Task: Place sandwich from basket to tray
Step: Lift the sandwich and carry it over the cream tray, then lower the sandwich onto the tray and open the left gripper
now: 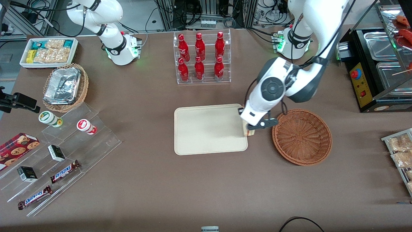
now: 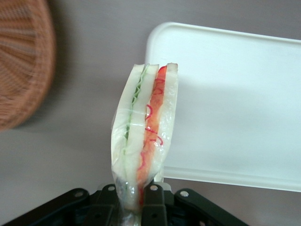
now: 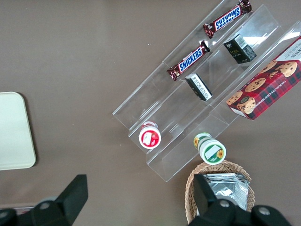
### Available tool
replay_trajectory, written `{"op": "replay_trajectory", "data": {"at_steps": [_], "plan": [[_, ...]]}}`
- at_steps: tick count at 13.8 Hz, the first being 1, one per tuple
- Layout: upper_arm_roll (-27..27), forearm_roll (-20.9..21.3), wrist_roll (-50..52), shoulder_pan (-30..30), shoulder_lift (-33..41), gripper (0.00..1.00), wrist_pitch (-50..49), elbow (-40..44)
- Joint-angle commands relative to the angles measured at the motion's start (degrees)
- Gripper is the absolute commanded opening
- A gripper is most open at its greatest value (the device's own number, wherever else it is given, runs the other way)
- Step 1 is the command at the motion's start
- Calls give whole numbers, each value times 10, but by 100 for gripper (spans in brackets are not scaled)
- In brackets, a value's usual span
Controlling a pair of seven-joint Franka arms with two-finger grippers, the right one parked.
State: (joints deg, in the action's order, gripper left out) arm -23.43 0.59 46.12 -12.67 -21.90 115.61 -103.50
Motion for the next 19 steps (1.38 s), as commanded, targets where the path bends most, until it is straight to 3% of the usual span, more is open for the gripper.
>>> {"op": "replay_trajectory", "data": {"at_steps": [1,6,10,13,19], "plan": [[3,13,58,-57,-70,0,-6,84],[3,122,220,-131,-148,0,9,157],[4,127,245,-134,-182,0,66,166],[6,151,276,-158,-213,0,62,209],[8,152,290,-160,-234,0,65,213]]}}
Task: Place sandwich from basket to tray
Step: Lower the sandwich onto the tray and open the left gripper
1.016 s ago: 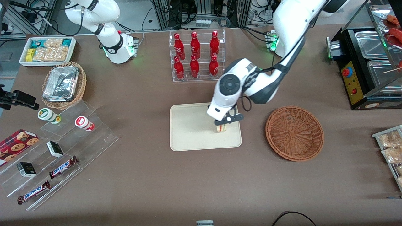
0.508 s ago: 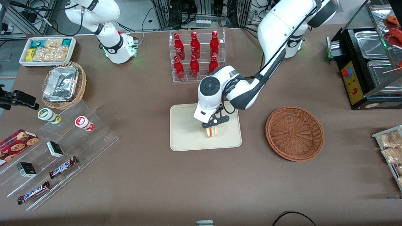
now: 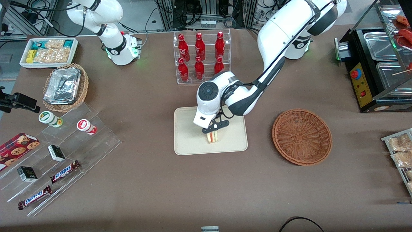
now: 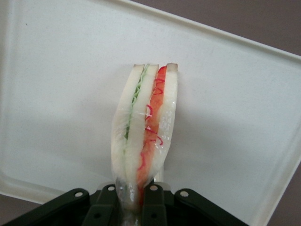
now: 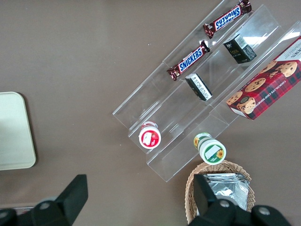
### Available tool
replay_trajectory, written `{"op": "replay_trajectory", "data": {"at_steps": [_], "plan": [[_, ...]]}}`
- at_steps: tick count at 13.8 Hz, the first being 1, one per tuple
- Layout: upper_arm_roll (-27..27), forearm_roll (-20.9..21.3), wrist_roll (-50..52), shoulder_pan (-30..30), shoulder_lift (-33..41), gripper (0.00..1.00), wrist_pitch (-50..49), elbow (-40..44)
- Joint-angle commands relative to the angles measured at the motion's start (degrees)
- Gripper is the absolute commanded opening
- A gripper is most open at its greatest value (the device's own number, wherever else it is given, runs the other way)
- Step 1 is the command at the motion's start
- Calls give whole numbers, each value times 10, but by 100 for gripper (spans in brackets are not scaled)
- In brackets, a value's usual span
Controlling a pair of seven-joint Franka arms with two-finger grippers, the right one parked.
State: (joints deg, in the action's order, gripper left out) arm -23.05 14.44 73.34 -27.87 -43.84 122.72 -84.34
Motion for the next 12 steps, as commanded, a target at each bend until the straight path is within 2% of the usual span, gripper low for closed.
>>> {"op": "replay_trajectory", "data": {"at_steps": [1,2,3,4,7,12], "plan": [[10,14,19,-8,-17,0,-6,22],[14,13,18,-9,-18,8,-6,22],[14,12,18,-9,-17,51,-6,22],[14,13,17,-9,-17,100,-6,22],[13,5,16,-6,-4,100,-13,38],[-10,2,1,0,49,100,-135,85]]}}
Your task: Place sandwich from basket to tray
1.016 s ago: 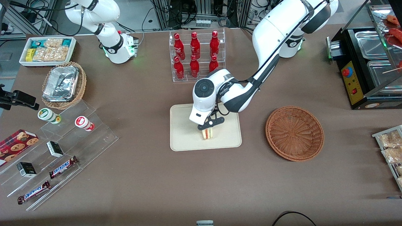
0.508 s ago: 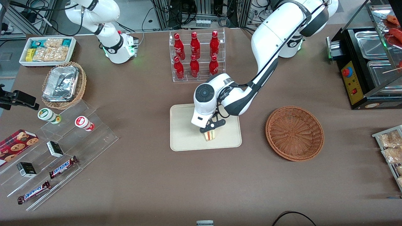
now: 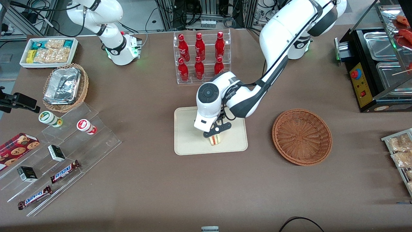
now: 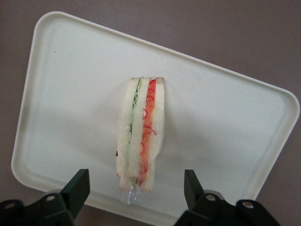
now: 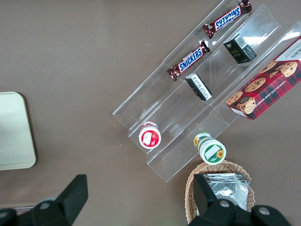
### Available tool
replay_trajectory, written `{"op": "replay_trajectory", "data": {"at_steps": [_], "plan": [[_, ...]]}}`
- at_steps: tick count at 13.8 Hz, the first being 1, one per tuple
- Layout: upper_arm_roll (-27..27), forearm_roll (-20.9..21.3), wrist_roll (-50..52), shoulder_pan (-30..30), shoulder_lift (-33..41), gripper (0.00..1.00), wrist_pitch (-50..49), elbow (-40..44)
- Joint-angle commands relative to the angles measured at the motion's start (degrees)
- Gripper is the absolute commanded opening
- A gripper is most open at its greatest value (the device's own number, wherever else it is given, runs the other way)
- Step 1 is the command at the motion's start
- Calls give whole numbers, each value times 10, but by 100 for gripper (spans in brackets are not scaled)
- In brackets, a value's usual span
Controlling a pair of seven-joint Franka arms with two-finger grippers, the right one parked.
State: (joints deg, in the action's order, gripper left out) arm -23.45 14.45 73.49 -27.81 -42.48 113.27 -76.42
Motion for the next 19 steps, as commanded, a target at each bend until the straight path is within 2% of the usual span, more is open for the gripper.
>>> {"op": "replay_trajectory", "data": {"at_steps": [1,3,5,7,9,12,14,17,19], "plan": [[-5,0,-24,-1,55,100,-52,3],[-3,-30,-81,15,78,100,-81,2],[-3,-36,-121,34,97,100,-115,0],[-5,-46,-137,70,107,100,-153,-2],[-4,-64,-205,109,136,100,-182,-25],[-4,-65,-308,181,210,100,-185,-94],[-4,-69,-332,214,241,100,-184,-127],[-4,-69,-356,240,259,100,-197,-131],[-4,-72,-422,268,280,100,-207,-144]]}}
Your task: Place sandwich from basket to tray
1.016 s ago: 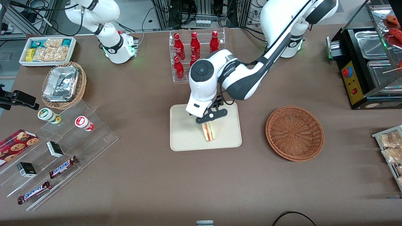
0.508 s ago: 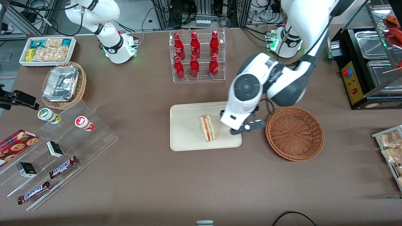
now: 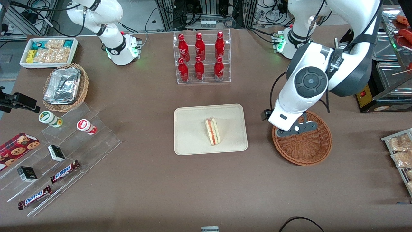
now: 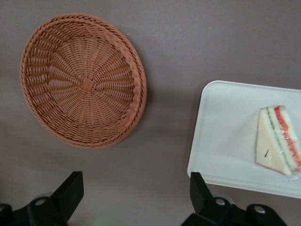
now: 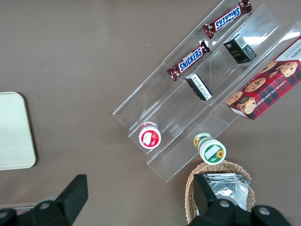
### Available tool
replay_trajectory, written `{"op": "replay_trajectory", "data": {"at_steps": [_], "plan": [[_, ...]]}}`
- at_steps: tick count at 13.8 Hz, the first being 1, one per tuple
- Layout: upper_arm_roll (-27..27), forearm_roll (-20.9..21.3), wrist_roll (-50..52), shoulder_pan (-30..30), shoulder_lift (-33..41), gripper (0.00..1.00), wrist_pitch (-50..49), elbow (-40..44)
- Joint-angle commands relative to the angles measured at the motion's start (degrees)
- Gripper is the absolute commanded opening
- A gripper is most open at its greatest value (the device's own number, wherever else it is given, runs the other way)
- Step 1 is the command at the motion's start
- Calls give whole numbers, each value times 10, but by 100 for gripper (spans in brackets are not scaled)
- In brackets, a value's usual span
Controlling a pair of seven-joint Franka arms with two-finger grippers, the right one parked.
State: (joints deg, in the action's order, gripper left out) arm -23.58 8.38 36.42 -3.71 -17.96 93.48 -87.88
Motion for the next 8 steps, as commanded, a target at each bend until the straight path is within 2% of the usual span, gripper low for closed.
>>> {"op": "replay_trajectory", "data": {"at_steps": [1,3,5,8], "plan": [[-2,-24,-86,47,49,100,-15,-35],[7,-49,-169,76,74,100,-39,-40],[68,-81,-247,69,101,100,-75,-40],[136,-88,-377,63,139,100,-134,-36]]}}
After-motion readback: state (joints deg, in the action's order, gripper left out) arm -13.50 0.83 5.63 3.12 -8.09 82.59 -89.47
